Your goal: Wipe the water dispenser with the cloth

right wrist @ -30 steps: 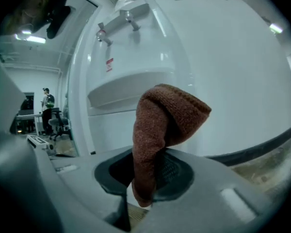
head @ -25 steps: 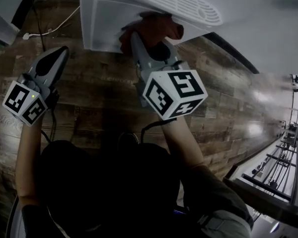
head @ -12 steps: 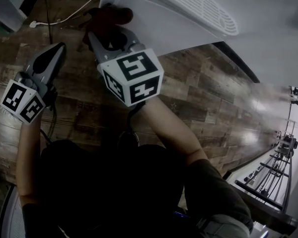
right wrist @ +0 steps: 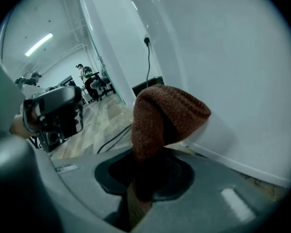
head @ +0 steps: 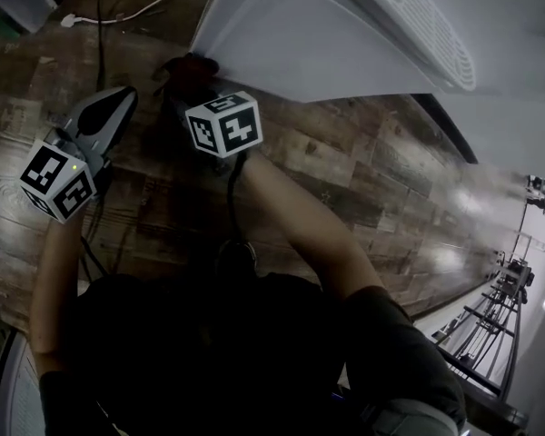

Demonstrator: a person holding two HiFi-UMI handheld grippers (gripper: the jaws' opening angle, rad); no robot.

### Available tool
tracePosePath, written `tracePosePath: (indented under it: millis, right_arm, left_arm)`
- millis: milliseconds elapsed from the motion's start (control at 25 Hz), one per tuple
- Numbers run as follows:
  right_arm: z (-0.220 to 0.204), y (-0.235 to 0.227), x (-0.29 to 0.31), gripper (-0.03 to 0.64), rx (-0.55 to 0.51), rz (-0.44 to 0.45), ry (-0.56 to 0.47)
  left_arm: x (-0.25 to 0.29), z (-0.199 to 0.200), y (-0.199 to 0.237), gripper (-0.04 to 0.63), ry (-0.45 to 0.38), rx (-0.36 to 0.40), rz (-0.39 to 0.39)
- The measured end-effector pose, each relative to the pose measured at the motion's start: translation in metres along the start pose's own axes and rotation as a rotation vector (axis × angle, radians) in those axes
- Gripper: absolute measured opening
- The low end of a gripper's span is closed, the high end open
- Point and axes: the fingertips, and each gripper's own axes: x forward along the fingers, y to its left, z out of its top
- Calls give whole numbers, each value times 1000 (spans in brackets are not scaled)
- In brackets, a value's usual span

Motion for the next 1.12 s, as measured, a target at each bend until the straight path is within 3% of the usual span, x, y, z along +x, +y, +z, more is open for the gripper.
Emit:
tracePosePath:
  millis: [240, 480, 760, 1120]
  right_arm:
    - [11, -12, 13, 61, 20, 20, 15]
    - [52, 0, -26, 61, -2, -2, -47]
    - [133, 47, -112, 61, 28, -34, -82]
    - [217, 107, -197, 61, 123, 52, -61]
  left_arm:
    - [4, 4, 5, 17, -31, -23, 12]
    - [2, 23, -4, 17, -36, -19, 12]
    - [-27, 125, -35, 17, -52, -37, 66]
    - [-62, 261, -104, 17, -36, -19, 94]
